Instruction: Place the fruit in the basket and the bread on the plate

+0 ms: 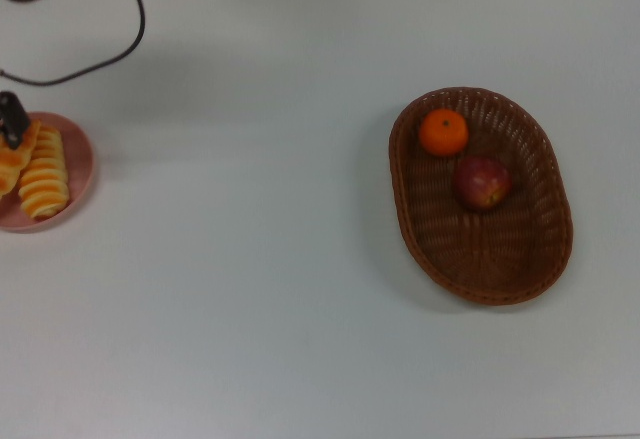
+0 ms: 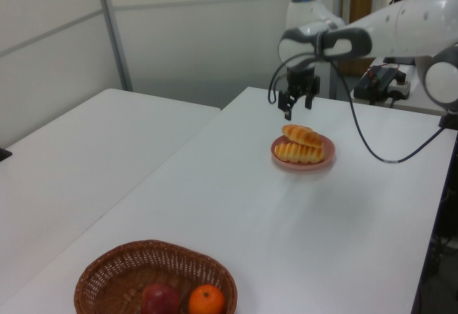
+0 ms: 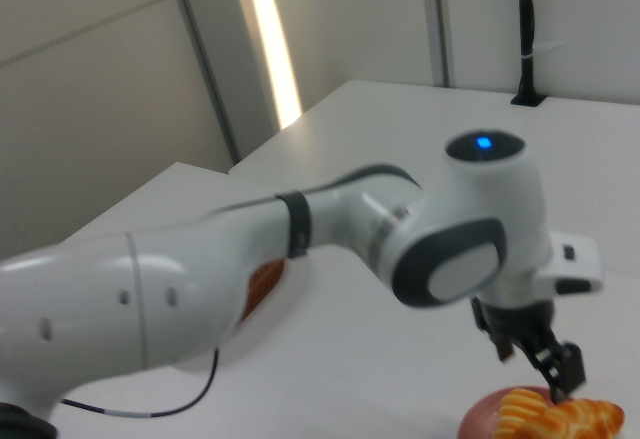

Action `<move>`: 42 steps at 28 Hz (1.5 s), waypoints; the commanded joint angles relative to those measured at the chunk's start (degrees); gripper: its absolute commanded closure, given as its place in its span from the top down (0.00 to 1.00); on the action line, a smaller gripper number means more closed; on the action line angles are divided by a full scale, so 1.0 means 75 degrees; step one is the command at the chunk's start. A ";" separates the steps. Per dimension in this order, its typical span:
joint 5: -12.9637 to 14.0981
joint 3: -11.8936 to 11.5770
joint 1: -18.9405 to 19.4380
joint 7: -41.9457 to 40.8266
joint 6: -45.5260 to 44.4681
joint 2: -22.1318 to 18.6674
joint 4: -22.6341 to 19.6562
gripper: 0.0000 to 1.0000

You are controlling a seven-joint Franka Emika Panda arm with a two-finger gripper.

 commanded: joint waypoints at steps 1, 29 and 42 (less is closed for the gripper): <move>0.0208 0.0072 0.0554 -0.0147 -0.0704 -0.0907 -0.0297 1.00; 0.0419 0.0096 0.2453 -0.0158 -0.2721 -0.1658 -0.0215 1.00; 0.0384 0.0096 0.2782 -0.0229 -0.2698 -0.1623 -0.0261 1.00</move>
